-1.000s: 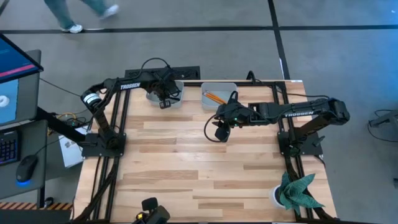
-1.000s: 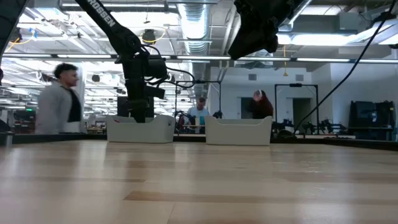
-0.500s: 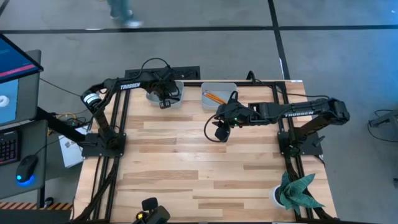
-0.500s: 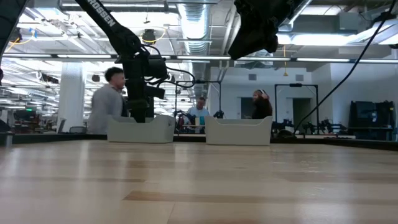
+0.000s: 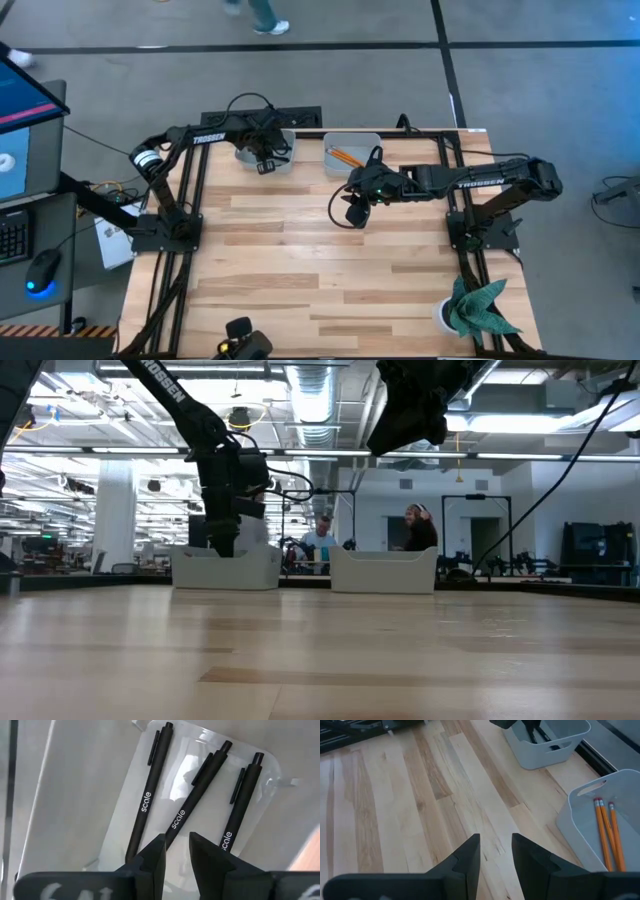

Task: Sort pens & pencils
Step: Return to home position

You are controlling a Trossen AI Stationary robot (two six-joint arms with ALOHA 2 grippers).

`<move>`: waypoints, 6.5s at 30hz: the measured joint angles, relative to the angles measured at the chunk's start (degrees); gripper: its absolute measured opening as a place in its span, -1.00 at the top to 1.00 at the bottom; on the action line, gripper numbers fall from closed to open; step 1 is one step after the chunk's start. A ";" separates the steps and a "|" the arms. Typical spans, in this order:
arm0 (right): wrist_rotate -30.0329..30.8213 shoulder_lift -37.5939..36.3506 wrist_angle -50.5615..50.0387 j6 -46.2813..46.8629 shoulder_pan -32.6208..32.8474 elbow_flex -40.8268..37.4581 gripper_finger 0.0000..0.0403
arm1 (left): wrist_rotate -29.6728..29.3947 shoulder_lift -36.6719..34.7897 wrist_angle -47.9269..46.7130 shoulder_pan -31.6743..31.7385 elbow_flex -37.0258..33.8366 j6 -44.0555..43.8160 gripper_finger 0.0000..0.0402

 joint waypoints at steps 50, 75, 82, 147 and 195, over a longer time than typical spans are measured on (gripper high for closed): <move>-18.25 -32.20 19.63 -13.50 -8.39 -20.46 0.34 | 26.75 -64.82 19.61 -1.64 -19.51 -27.09 0.61; -18.01 -61.68 49.87 -7.89 -7.91 -56.28 0.34 | 16.74 -91.62 30.49 -1.62 -49.14 -36.93 0.61; -18.01 -64.46 56.22 -6.78 -7.89 -62.11 0.34 | 15.65 -97.96 29.80 -1.62 -56.09 -41.91 0.61; -17.62 -65.64 28.54 16.50 -6.10 -63.91 0.34 | 10.64 -100.04 29.56 -1.64 -63.25 -43.04 0.61; -17.62 -65.64 28.55 16.50 -6.10 -63.93 0.34 | 10.62 -100.03 29.50 -1.62 -63.30 -43.15 0.61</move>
